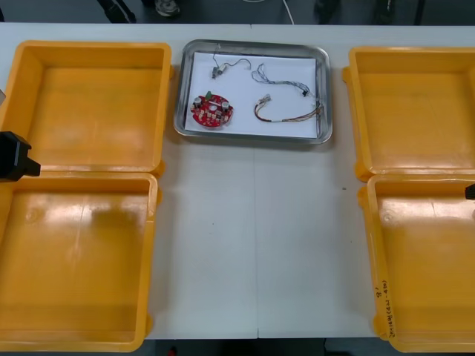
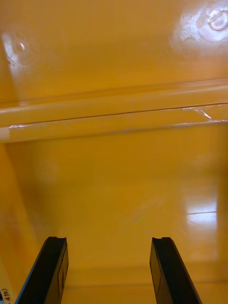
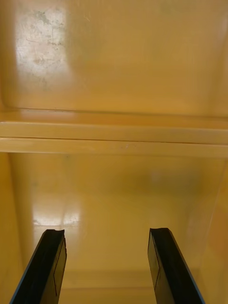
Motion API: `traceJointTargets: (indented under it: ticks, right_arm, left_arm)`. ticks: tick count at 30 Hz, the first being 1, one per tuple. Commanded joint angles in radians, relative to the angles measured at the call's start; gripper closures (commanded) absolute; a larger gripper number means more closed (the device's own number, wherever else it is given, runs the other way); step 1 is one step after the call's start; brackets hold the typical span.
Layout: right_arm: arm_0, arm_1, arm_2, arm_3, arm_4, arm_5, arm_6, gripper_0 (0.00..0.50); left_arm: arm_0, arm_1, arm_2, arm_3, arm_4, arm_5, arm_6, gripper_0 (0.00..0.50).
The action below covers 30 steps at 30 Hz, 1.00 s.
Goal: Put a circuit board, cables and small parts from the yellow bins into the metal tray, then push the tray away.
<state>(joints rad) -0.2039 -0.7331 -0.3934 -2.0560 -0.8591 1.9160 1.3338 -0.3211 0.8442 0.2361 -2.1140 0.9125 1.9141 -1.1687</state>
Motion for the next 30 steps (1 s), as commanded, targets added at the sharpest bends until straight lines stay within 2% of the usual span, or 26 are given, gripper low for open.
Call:
traceJointTargets:
  ticks: [1,30]
  right_arm:
    - [0.029,-0.063,-0.028,-0.006,-0.008,0.004,0.035,0.0]
    - [0.038,-0.065,-0.025,-0.006,-0.006,0.004,0.025,0.0]
  left_arm:
    - [0.01,0.047,0.032,-0.027,0.0,0.006,-0.083,0.0]
    - [0.01,0.047,0.032,-0.027,0.0,0.006,-0.083,0.0]
